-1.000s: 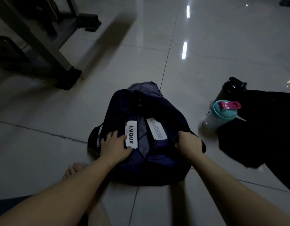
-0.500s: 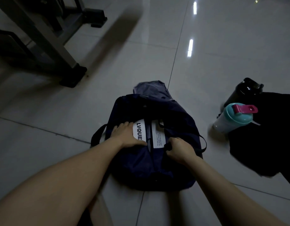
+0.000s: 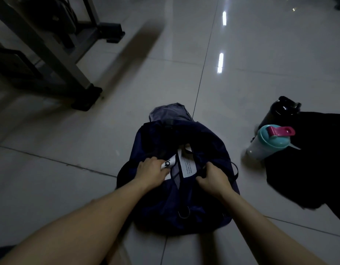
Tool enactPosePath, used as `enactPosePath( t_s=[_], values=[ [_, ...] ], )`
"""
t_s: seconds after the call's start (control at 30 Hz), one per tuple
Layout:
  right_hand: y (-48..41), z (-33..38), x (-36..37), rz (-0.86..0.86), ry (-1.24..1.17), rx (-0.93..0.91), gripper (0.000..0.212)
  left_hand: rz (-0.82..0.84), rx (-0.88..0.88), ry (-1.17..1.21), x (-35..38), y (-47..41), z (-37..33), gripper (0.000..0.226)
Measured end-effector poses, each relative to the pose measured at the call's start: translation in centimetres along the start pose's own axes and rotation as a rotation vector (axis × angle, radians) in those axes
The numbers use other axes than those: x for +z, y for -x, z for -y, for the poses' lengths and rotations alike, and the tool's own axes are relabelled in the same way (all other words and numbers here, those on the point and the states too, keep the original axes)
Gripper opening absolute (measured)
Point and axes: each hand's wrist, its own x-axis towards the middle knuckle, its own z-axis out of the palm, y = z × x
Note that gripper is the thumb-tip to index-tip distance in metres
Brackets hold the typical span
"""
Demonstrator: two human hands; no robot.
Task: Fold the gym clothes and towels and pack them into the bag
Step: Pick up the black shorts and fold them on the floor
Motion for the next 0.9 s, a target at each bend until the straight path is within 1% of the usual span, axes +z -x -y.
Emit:
enactPosePath(
  t_s=[0.1, 0.2, 0.27, 0.33, 0.4, 0.43, 0.47, 0.53, 0.6, 0.67, 0.77, 0.83, 0.9],
  values=[
    [0.4, 0.4, -1.1, -0.062, -0.129, 0.009, 0.022, -0.040, -0.001, 0.160, -1.1, -1.4, -0.7, 0.030],
    [0.8, 0.6, -2.5, -0.128, -0.244, 0.002, 0.021, -0.083, 0.013, 0.276, -3.1, -3.5, -0.4, 0.026],
    [1.1, 0.7, -3.5, -0.209, -0.323, -0.018, 0.021, -0.172, -0.016, 0.335, -5.1, -4.7, 0.0, 0.030],
    [1.3, 1.0, -4.3, -0.299, -0.375, -0.049, 0.019, -0.293, -0.073, 0.420, -6.9, -5.4, 0.0, 0.040],
    [1.2, 1.2, -4.6, -0.360, -0.403, -0.075, 0.018, -0.376, -0.082, 0.426, -7.4, -5.8, -0.1, 0.043],
    [1.1, 1.4, -4.6, -0.365, -0.404, -0.077, 0.018, -0.375, -0.077, 0.379, -7.3, -5.9, -0.2, 0.042],
    [1.0, 1.6, -4.5, -0.354, -0.391, -0.072, 0.017, -0.336, -0.090, 0.294, -6.8, -5.9, -0.3, 0.043],
    [0.9, 1.7, -4.1, -0.303, -0.345, -0.042, 0.019, -0.212, -0.179, 0.100, -6.0, -5.5, -0.4, 0.053],
    [1.0, 1.5, -3.8, -0.248, -0.303, -0.004, 0.025, -0.129, -0.279, 0.005, -5.4, -4.9, -0.5, 0.054],
    [1.1, 1.0, -3.7, -0.216, -0.238, 0.010, 0.031, -0.063, -0.328, -0.005, -5.2, -4.3, -0.7, 0.046],
    [1.8, 0.4, -4.1, -0.133, -0.085, -0.014, 0.037, 0.008, -0.359, 0.024, -6.3, -3.2, -1.6, 0.042],
    [2.5, 0.0, -4.6, -0.081, -0.039, -0.056, 0.043, -0.011, -0.336, 0.011, -7.5, -2.7, -2.8, 0.040],
    [3.4, -0.2, -5.5, -0.066, -0.031, -0.082, 0.040, -0.049, -0.276, -0.009, -8.4, -2.1, -4.8, 0.037]
  ],
)
